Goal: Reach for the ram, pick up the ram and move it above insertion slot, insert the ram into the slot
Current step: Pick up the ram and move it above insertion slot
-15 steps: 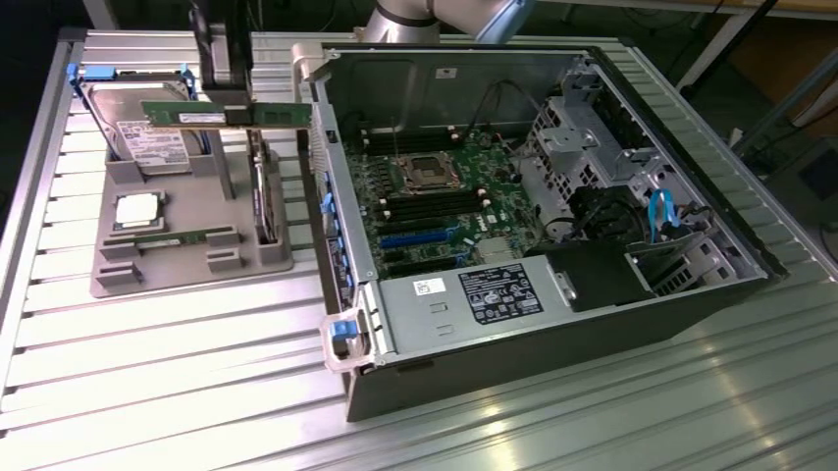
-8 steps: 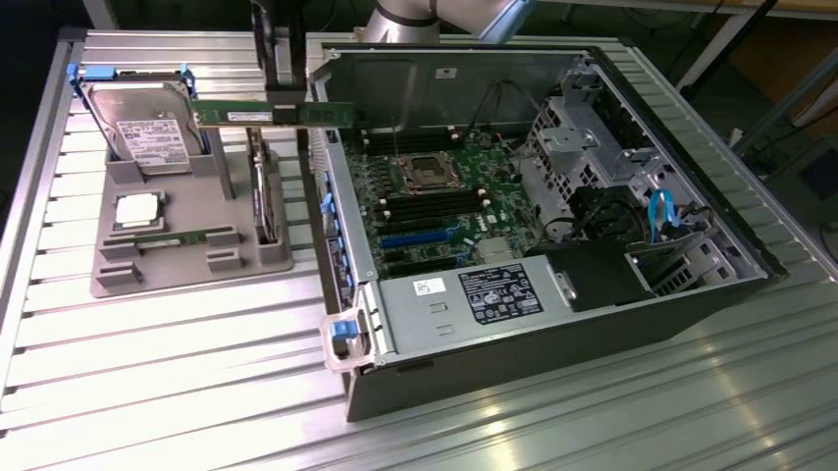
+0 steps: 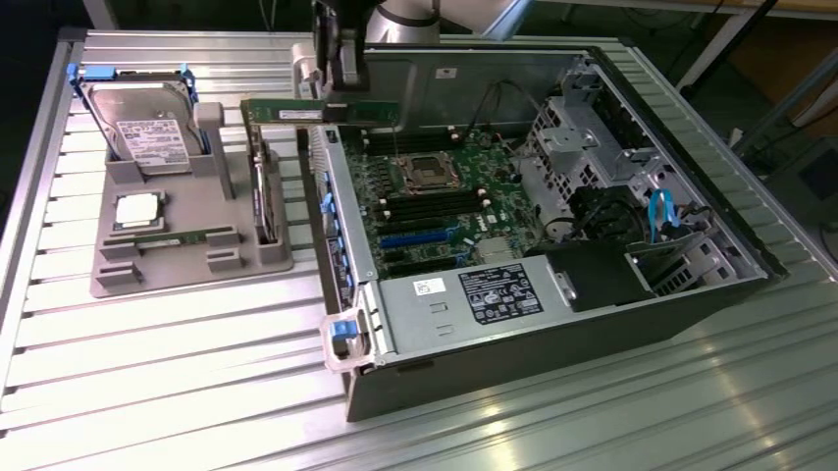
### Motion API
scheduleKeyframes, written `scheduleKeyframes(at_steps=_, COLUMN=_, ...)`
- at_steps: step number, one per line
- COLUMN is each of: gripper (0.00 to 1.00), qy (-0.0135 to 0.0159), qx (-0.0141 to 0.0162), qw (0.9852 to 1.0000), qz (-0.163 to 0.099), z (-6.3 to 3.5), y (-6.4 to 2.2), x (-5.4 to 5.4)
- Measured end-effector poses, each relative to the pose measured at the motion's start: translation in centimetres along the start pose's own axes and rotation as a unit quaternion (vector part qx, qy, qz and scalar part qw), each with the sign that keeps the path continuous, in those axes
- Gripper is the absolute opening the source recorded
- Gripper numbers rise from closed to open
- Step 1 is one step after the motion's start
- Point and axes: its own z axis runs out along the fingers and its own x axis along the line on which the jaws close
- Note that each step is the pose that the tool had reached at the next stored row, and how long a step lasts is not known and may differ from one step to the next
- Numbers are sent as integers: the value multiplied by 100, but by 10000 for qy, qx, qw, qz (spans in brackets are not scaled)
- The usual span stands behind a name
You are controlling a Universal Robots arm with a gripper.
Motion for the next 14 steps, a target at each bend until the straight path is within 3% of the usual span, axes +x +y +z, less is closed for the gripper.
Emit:
scheduleKeyframes(at_steps=11, gripper=14, qy=-17, qx=-2, qw=10000, qz=1, z=5, y=-626, x=-8)
scheduleKeyframes(at_steps=14, gripper=14, qy=-16, qx=-2, qw=10000, qz=1, z=5, y=-631, x=-8)
